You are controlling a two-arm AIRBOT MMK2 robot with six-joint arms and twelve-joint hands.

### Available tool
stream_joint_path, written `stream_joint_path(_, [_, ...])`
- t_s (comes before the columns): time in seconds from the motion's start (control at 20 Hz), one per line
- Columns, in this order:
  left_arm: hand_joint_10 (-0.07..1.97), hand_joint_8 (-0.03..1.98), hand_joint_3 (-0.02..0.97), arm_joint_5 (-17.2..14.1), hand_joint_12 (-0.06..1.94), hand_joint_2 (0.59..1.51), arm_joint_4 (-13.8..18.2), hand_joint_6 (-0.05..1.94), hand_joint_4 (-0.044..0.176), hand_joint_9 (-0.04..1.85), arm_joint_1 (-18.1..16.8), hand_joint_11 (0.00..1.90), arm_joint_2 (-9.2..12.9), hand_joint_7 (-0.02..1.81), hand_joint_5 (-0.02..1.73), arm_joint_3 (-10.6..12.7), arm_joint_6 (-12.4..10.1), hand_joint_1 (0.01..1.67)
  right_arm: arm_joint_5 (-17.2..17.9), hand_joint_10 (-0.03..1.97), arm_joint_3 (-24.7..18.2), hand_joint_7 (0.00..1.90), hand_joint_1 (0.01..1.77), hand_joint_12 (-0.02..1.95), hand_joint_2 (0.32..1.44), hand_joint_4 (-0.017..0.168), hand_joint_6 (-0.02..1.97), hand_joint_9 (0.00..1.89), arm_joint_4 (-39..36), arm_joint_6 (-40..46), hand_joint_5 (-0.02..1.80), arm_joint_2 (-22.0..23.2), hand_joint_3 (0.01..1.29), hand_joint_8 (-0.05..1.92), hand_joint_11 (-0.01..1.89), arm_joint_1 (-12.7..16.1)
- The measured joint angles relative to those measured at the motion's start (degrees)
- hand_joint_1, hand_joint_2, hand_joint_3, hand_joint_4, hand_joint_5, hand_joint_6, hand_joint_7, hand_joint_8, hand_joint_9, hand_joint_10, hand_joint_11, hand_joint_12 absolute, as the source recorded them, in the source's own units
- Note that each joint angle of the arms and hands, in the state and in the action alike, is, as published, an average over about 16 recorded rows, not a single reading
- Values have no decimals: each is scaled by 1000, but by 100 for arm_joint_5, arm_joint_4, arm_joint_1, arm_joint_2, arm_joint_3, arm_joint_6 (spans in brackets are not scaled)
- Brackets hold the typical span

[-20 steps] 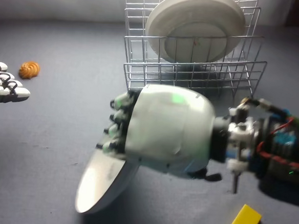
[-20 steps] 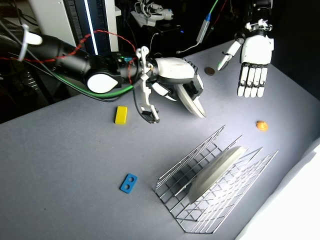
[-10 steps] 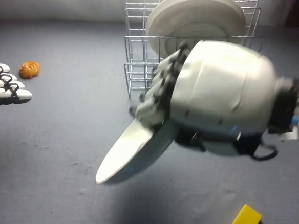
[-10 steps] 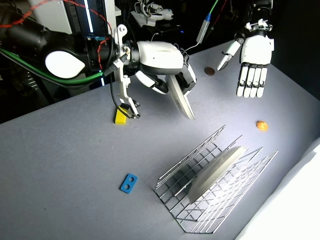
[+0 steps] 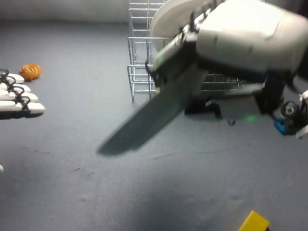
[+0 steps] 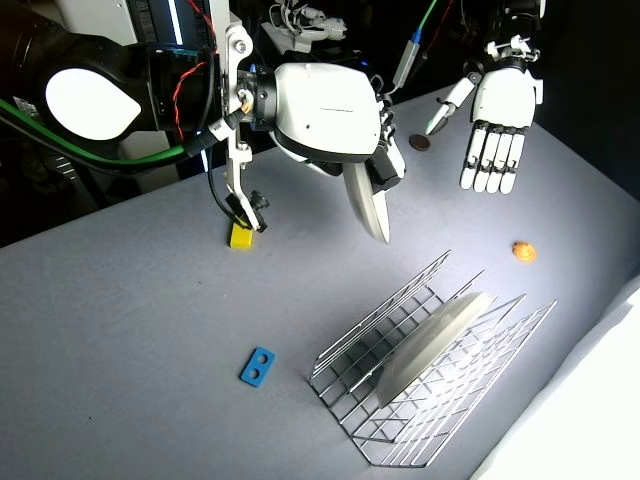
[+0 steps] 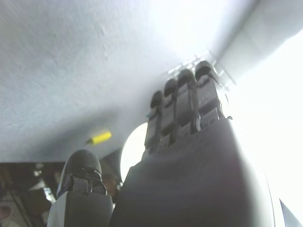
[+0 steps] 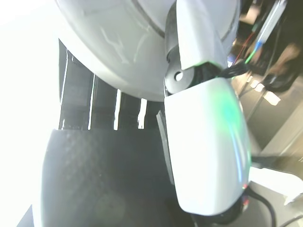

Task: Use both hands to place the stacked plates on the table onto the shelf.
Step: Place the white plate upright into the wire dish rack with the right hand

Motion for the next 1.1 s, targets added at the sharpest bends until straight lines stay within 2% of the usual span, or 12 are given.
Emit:
stream_joint_path(0.25, [12, 3, 17, -346, 0, 1180, 585, 7, 2, 85, -263, 21, 0, 110, 95, -108, -54, 19, -337, 1123, 264, 999, 1323, 1317, 1022, -3, 1006, 978, -19, 1062, 900, 13, 12, 931, 827, 329])
stream_joint_path(0.6, [12, 3, 17, -720, 0, 1180, 1749, 7, 2, 96, -971, 25, -18, 121, 102, -289, -111, 19, -652, 1087, 633, 1007, 1326, 1301, 1022, -4, 994, 997, -21, 2060, 903, 17, 12, 907, 836, 685])
stream_joint_path(0.9, [12, 3, 17, -810, -1, 1181, 2732, 7, 3, 106, -1771, 26, -74, 130, 108, -412, -255, 19, -751, 1097, 856, 1001, 1330, 1319, 1021, -4, 1017, 992, 50, 2486, 895, 9, 12, 923, 829, 842])
stream_joint_path(1.1, [12, 2, 17, -774, -1, 1180, 3129, 7, 3, 103, -2133, 25, -84, 127, 108, -509, -364, 19, -791, 1118, 977, 996, 1339, 1326, 1021, -4, 1022, 978, 167, 2631, 889, -2, 12, 934, 820, 878])
